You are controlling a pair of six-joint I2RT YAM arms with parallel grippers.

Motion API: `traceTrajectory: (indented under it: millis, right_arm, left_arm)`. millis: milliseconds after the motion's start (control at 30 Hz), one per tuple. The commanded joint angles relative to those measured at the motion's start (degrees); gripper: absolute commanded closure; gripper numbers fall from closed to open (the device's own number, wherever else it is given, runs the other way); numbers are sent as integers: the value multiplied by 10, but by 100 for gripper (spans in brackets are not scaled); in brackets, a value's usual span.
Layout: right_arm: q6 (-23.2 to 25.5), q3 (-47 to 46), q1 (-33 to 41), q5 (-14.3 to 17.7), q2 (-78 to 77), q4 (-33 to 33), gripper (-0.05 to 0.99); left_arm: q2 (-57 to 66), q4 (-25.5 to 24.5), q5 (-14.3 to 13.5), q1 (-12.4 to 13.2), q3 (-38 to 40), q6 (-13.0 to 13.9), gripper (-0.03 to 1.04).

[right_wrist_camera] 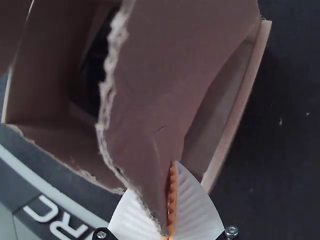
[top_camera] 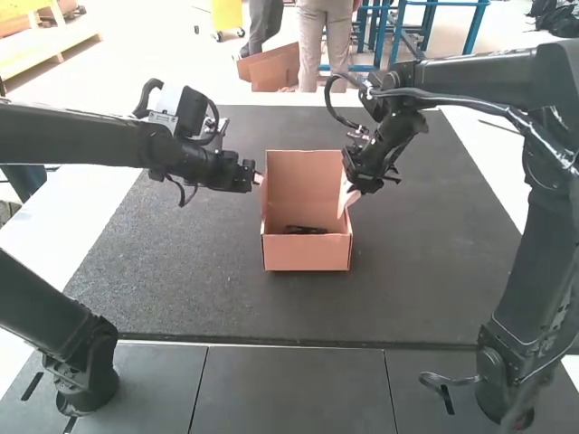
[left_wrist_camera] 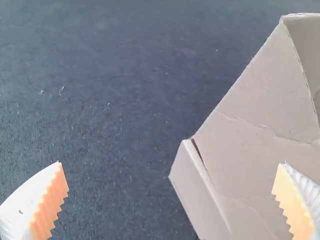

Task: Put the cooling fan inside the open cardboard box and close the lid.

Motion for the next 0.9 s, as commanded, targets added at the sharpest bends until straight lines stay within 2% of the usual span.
traceTrajectory:
  millis: [0, 233, 533, 700, 867]
  right_arm:
    - [2, -7, 8, 5, -26, -1, 95]
    - [4, -9, 7, 4, -32, -2, 95]
    - [-4, -52, 19, 3, -49, -18, 95]
    - [-5, -67, 26, 2, -54, -16, 95]
    - [-5, -71, 28, 2, -54, -15, 95]
  left_arm:
    - [-18, 0, 11, -14, -6, 5, 4]
    - [-24, 0, 30, -21, -9, 4, 4]
    - [-31, -28, 30, -21, -20, 9, 4]
    - [-50, -23, 33, -21, -43, 11, 4]
    - [-61, -6, 59, -21, -62, 6, 4]
